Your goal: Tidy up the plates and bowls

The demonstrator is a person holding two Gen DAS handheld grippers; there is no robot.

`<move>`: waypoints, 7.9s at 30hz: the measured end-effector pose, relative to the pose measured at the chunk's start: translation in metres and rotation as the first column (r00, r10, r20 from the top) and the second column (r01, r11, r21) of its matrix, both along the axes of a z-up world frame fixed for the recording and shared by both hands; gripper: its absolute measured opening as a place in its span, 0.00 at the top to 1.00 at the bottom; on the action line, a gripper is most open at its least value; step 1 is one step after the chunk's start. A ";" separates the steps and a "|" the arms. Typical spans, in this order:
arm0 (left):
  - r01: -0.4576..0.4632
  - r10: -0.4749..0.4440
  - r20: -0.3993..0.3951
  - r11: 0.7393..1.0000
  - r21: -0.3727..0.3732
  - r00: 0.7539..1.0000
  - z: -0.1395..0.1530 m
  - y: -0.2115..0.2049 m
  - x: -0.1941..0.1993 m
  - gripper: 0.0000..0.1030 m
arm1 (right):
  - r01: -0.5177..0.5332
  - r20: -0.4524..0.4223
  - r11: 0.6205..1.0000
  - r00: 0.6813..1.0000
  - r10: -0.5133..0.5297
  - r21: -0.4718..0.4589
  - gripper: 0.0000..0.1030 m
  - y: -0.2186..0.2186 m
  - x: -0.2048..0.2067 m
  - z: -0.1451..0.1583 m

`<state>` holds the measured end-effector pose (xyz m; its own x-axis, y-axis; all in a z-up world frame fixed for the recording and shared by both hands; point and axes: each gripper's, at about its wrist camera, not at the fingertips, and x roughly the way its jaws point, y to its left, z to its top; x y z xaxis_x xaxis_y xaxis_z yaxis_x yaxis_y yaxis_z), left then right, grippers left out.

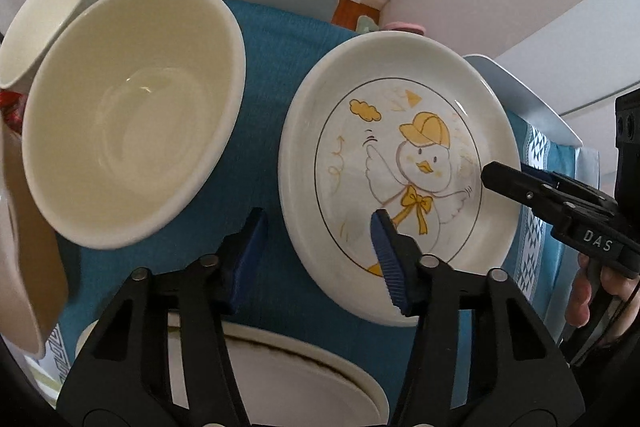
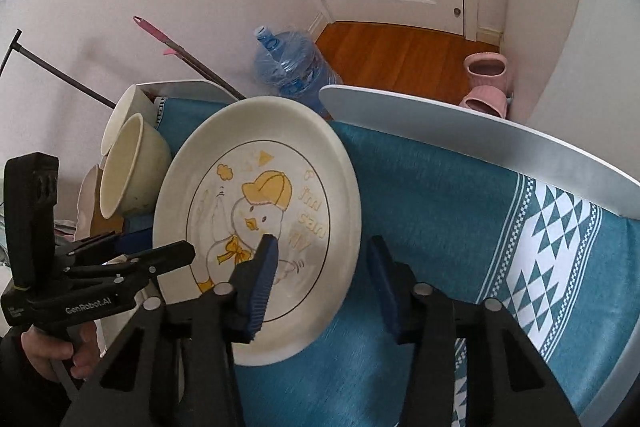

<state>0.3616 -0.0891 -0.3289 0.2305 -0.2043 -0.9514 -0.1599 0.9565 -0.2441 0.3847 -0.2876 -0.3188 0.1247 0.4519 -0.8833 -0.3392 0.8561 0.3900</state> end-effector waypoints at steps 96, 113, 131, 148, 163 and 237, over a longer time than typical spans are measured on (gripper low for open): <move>0.434 -0.516 0.057 0.770 0.467 0.855 0.046 0.037 -0.167 0.82 | 0.299 0.165 0.945 0.947 -0.277 -0.130 0.88 0.100 -0.214 0.042; 0.437 -0.549 0.055 0.718 0.541 0.834 0.044 0.037 -0.172 0.82 | 0.298 0.145 0.936 0.951 -0.274 -0.188 0.88 0.119 -0.215 0.029; 0.386 -0.487 0.099 0.786 0.483 0.868 0.067 0.050 -0.171 0.82 | 0.302 0.151 0.934 0.949 -0.276 -0.189 0.88 0.116 -0.212 0.040; -0.091 0.020 0.354 0.978 0.186 0.935 0.147 0.208 -0.159 0.00 | 0.070 0.315 0.995 0.948 -0.044 -0.070 0.00 0.189 -0.160 0.128; -0.071 0.081 0.110 0.993 -0.093 0.991 0.050 0.279 -0.133 0.47 | -0.008 0.096 0.999 0.995 0.012 -0.048 0.12 0.284 -0.108 0.053; 0.462 -0.458 0.183 0.887 0.022 0.870 0.048 -0.174 -0.138 0.87 | 0.396 0.163 0.916 0.910 -0.382 -0.065 0.85 -0.119 -0.224 0.067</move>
